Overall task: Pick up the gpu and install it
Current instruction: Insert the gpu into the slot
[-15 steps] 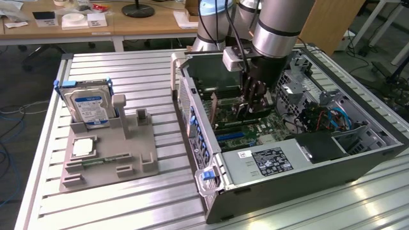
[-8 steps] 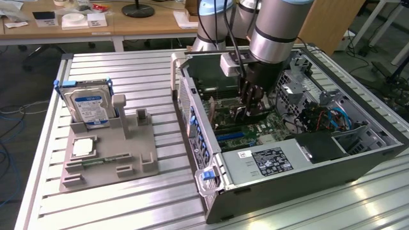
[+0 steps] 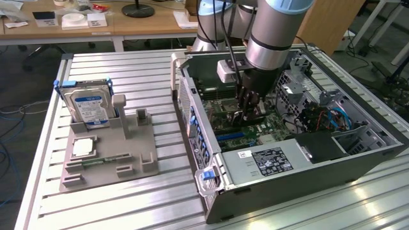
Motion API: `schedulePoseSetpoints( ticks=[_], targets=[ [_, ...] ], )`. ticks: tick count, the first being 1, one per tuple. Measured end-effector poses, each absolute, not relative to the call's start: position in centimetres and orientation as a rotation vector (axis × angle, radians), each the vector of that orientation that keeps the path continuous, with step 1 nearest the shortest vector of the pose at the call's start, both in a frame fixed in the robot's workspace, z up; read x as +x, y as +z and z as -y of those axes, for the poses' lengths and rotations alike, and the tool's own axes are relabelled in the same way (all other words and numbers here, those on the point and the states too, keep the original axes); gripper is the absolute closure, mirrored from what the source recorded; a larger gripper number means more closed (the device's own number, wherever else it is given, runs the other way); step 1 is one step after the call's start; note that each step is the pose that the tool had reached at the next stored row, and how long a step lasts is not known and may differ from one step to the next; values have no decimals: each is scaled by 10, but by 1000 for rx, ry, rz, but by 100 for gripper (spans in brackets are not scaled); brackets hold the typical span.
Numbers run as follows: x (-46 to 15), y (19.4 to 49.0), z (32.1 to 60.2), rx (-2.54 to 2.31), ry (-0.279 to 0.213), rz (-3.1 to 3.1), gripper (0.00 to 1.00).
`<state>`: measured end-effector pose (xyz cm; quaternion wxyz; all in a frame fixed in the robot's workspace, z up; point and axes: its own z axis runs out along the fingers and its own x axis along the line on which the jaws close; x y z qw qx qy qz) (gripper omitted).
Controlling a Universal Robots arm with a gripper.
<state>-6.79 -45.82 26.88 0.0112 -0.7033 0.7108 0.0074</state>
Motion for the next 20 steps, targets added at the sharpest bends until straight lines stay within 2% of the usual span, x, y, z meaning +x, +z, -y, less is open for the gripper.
schedulePoseSetpoints(
  ticks=[11, 20],
  targets=[
    [-73, 250, 460, -2194, 24, -2217, 73],
    [-78, 247, 460, -2194, 24, -2218, 73]
  ],
)
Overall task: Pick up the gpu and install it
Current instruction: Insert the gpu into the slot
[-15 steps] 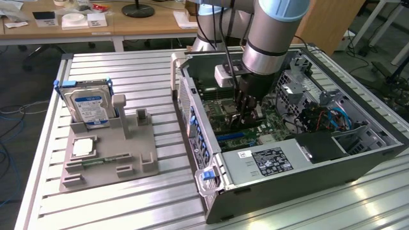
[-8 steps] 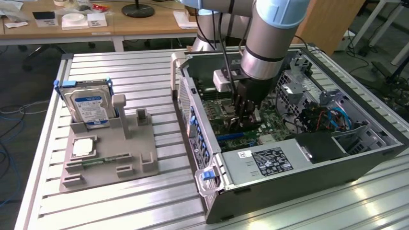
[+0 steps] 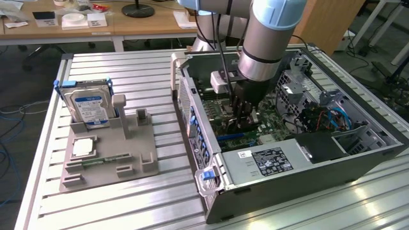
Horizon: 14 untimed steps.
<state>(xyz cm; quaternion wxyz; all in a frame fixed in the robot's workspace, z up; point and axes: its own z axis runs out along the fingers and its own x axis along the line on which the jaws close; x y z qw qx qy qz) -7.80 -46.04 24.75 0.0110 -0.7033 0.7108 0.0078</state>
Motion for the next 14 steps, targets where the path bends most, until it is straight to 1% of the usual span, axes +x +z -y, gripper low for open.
schedulePoseSetpoints(
  ticks=[8, 14],
  targets=[
    [-78, 243, 460, -2194, 24, -2217, 73],
    [-78, 245, 460, -2191, 18, -2215, 73]
  ],
)
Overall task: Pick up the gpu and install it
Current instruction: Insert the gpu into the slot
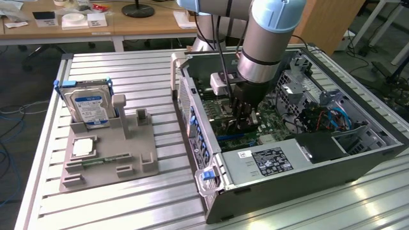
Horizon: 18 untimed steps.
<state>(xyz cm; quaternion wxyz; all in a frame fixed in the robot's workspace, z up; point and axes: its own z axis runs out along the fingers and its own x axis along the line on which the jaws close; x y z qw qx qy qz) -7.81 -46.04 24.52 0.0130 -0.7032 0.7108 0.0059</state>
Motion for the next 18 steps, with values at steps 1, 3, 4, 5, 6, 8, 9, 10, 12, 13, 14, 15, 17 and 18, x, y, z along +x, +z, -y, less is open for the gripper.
schedulePoseSetpoints(
  ticks=[1, 3, 4, 5, 6, 8, 9, 10, 12, 13, 14, 15, 17, 18],
  targets=[
    [-78, 246, 460, -2190, 15, -2213, 73],
    [-78, 247, 460, -2186, 7, -2209, 73],
    [-78, 247, 460, -2185, 5, -2208, 73],
    [-78, 247, 460, -2185, 4, -2207, 73],
    [-78, 247, 460, -2185, 3, -2207, 73],
    [-78, 247, 460, -2185, 3, -2207, 73],
    [-79, 246, 460, -2185, 3, -2207, 73],
    [-79, 246, 460, -2184, 3, -2207, 73],
    [-79, 244, 460, -2185, 3, -2207, 73],
    [-79, 244, 460, -2185, 3, -2207, 73],
    [-79, 243, 460, -2185, 3, -2207, 73],
    [-80, 243, 460, -2185, 3, -2207, 73],
    [-81, 242, 460, -2184, 3, -2207, 73],
    [-82, 242, 460, -2184, 3, -2207, 73]
  ],
)
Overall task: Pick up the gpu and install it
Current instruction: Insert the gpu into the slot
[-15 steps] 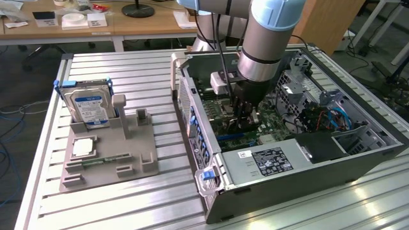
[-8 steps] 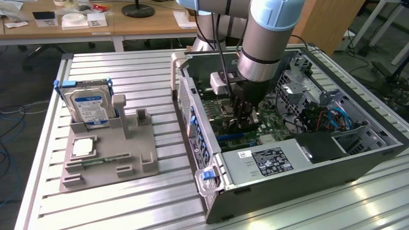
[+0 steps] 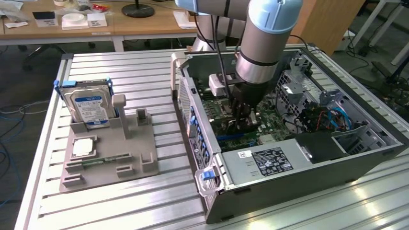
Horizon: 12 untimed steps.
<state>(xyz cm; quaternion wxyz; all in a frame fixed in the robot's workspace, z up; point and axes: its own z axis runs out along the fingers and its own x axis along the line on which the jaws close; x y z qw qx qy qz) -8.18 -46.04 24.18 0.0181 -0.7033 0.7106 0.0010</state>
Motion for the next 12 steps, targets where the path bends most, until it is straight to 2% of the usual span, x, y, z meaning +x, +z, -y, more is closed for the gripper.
schedulePoseSetpoints(
  ticks=[12],
  targets=[
    [-83, 234, 460, -2185, 3, -2207, 73]
  ],
)
